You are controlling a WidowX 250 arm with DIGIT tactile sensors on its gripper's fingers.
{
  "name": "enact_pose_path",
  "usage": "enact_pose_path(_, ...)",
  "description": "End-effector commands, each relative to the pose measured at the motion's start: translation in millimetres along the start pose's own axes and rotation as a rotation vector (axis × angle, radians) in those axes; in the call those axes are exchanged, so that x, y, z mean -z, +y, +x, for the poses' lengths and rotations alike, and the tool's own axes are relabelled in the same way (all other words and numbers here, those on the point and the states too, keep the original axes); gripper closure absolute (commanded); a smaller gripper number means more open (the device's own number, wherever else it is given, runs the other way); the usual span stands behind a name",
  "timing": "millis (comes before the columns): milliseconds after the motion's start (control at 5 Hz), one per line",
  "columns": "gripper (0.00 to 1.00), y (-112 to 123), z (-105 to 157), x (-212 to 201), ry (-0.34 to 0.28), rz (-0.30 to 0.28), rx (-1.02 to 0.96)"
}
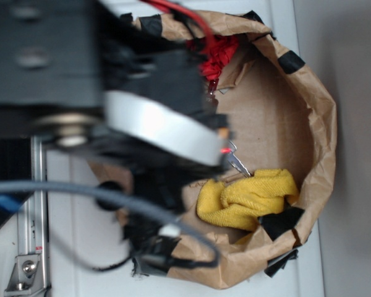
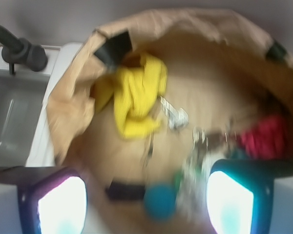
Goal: Grab the yellow cloth.
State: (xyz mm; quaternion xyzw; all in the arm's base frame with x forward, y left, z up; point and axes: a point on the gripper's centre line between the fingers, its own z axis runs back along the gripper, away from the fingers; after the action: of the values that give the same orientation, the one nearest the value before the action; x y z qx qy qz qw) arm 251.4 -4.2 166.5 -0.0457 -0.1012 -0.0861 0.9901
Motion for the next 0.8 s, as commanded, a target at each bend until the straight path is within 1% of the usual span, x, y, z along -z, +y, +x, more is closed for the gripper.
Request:
enact_pose_path(0, 0.00, 10, 20, 30, -0.079, -0.091, 0.253)
enact_pose_path(200, 0.00, -6, 23, 55, -0.081, -0.061, 0.395)
enact_pose_path(400, 0.00, -18, 30, 81, -0.020, 0.018, 0.421)
enact_pose_path(600, 0.00, -30, 35, 91, -0.039, -0.013, 0.455)
